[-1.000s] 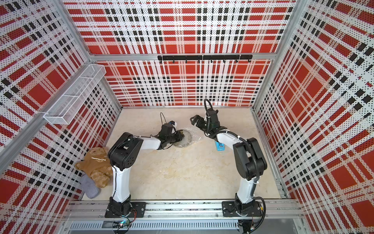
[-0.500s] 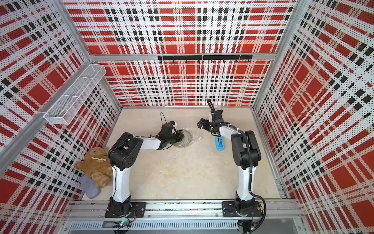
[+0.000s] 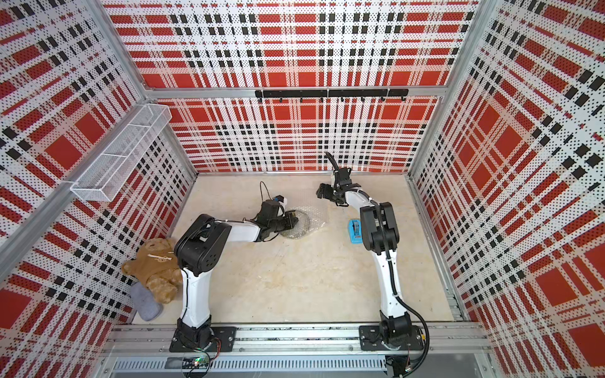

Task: Wrap dinner plates in bubble wrap
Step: Wrap the plate in the bubble wrap.

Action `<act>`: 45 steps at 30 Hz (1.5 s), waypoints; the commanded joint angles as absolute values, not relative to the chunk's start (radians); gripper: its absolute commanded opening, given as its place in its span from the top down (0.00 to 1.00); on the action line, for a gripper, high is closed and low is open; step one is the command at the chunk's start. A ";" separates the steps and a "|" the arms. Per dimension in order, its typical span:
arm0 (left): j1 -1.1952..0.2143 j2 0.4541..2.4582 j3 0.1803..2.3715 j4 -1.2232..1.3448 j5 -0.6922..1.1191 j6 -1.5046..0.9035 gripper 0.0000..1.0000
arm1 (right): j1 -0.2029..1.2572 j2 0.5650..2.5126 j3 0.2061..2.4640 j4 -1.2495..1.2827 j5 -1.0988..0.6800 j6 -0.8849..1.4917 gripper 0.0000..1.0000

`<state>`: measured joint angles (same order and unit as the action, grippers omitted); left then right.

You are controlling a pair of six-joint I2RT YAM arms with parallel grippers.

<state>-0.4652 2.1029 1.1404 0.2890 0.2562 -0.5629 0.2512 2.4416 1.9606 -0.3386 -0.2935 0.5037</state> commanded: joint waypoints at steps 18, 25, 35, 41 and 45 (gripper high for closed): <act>-0.443 2.107 1.078 0.062 0.236 -0.481 0.87 | 0.297 2.342 1.775 -0.174 -0.128 0.674 1.00; -0.462 2.085 1.051 0.059 0.265 -0.431 0.86 | 0.275 2.116 1.481 0.014 -0.272 0.644 0.94; -0.463 2.076 1.046 0.049 0.276 -0.399 0.86 | 0.260 1.914 1.057 0.253 -0.313 0.815 0.21; -0.456 2.078 1.048 0.050 0.280 -0.398 0.86 | 0.251 1.826 0.924 0.166 -0.173 0.840 0.00; -0.453 2.087 1.056 0.047 0.285 -0.398 0.85 | 0.247 1.927 0.983 0.224 -0.364 0.841 0.04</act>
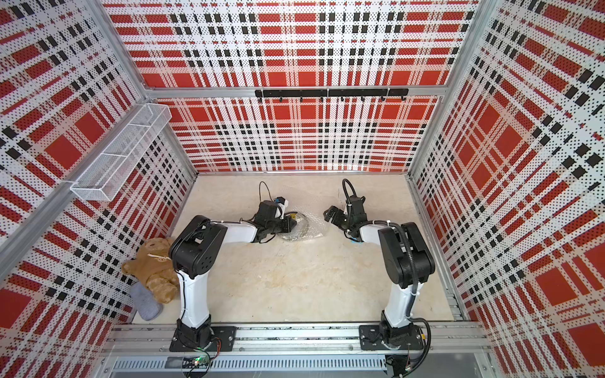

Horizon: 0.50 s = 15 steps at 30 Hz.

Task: Wrap dinner plates in bubble wrap
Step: Wrap the plate in the bubble wrap.

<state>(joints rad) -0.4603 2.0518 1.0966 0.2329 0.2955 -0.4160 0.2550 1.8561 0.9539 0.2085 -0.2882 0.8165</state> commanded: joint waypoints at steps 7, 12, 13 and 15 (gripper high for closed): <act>-0.448 2.092 1.058 0.047 0.283 -0.397 0.85 | 0.263 2.108 1.170 0.177 -0.302 0.860 0.13; -0.446 2.094 1.056 0.046 0.281 -0.395 0.85 | 0.259 2.184 1.186 0.387 -0.315 0.988 0.33; -0.445 2.092 1.056 0.045 0.281 -0.397 0.85 | 0.259 2.191 1.184 0.436 -0.323 1.002 0.36; -0.443 2.091 1.057 0.046 0.282 -0.397 0.85 | 0.257 2.192 1.170 0.514 -0.328 1.029 0.42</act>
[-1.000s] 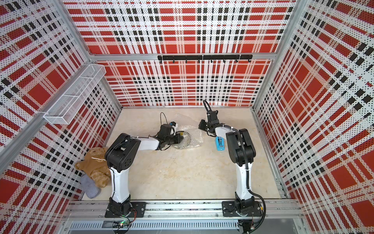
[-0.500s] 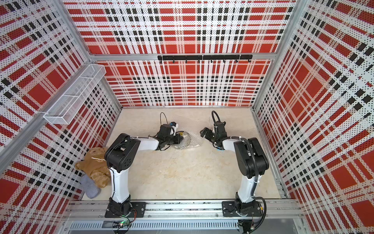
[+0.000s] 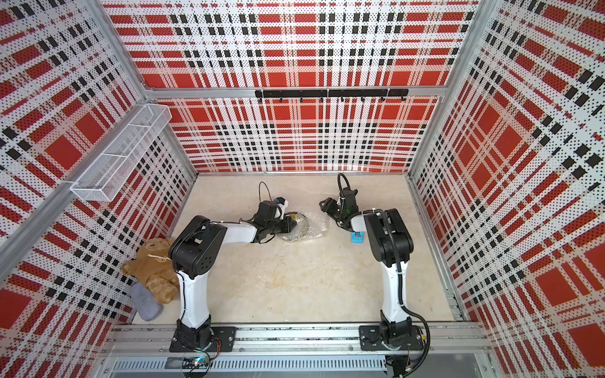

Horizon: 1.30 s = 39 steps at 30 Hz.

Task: Wrap dinner plates in bubble wrap
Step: Wrap the plate in the bubble wrap.

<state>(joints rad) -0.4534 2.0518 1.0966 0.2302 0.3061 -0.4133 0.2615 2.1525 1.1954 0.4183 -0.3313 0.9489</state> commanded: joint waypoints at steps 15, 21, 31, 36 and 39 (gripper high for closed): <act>-0.442 2.086 1.061 0.044 0.271 -0.421 0.86 | 0.273 2.033 1.101 0.632 -0.361 0.838 1.00; -0.441 2.094 1.059 0.053 0.272 -0.445 0.86 | 0.398 1.969 1.136 0.452 -0.355 0.577 1.00; -0.443 2.099 1.026 0.138 0.293 -0.530 0.86 | 0.535 2.002 1.091 0.433 -0.313 0.588 0.93; -0.439 2.085 1.000 0.186 0.300 -0.557 0.86 | 0.552 2.033 1.040 0.417 -0.300 0.608 0.92; -0.434 2.077 0.979 0.230 0.325 -0.580 0.86 | 0.554 2.078 1.058 0.374 -0.336 0.605 0.89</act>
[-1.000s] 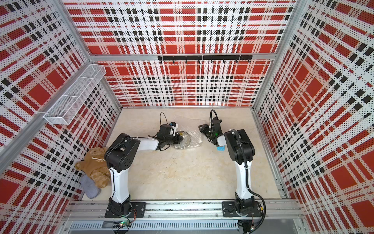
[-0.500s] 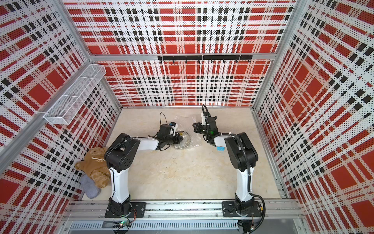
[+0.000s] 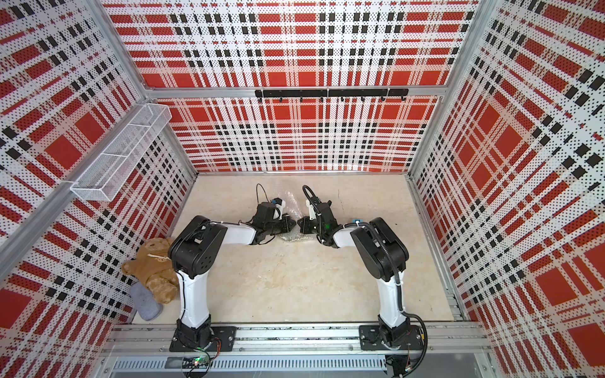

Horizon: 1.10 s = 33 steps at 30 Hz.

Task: Wrap dinner plates in bubble wrap
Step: Wrap the plate in the bubble wrap.

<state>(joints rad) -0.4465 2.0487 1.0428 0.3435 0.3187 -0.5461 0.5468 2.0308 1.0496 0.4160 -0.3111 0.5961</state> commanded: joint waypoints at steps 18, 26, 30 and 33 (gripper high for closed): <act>-0.351 1.723 0.879 0.401 0.511 -0.645 0.72 | 0.566 2.110 1.150 0.236 -0.315 0.508 0.81; -0.367 1.845 0.990 0.494 0.506 -0.762 0.68 | 0.577 2.095 1.153 0.246 -0.304 0.429 0.78; -0.393 1.915 0.984 0.488 0.529 -0.759 0.71 | 0.581 2.083 1.145 0.264 -0.314 0.395 0.76; -0.412 1.924 0.955 0.444 0.481 -0.725 0.72 | 0.582 2.071 1.142 0.268 -0.325 0.361 0.75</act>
